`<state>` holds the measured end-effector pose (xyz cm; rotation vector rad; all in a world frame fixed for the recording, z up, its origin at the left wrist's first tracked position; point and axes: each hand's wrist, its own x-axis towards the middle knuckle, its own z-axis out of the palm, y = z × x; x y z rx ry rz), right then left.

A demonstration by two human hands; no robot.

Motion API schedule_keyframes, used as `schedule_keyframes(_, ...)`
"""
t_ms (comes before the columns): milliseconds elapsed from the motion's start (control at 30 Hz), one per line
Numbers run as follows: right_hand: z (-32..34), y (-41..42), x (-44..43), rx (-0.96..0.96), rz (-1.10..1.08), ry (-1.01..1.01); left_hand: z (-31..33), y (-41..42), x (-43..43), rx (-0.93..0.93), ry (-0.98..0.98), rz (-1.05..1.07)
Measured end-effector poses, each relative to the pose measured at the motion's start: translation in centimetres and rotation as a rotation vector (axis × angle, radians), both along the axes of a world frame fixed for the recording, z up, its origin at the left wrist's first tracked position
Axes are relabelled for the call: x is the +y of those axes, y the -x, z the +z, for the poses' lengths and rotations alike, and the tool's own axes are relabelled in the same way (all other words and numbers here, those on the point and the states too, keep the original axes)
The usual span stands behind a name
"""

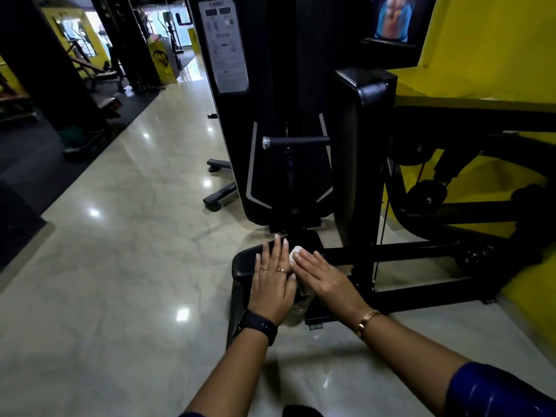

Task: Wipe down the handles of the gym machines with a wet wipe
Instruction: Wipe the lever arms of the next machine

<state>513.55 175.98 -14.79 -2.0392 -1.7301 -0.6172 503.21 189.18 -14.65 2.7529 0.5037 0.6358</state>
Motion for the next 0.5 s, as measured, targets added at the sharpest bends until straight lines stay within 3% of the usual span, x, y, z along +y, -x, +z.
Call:
schedule_keyframes(133,-0.4,-2.3,-2.4,-0.030,-0.006,-0.046,-0.5,-0.7,0.5,0.074,-0.297,0.065)
schedule_keyframes(300,-0.6,0.6,0.5,0.138,-0.150,-0.183,-0.4,-1.5,0.3,0.115,-0.380,0.118)
schedule_keyframes(500,-0.5,-1.6,-2.4,0.020,-0.083,-0.091,-0.7,-1.8,-0.2,0.076,-0.380,0.190)
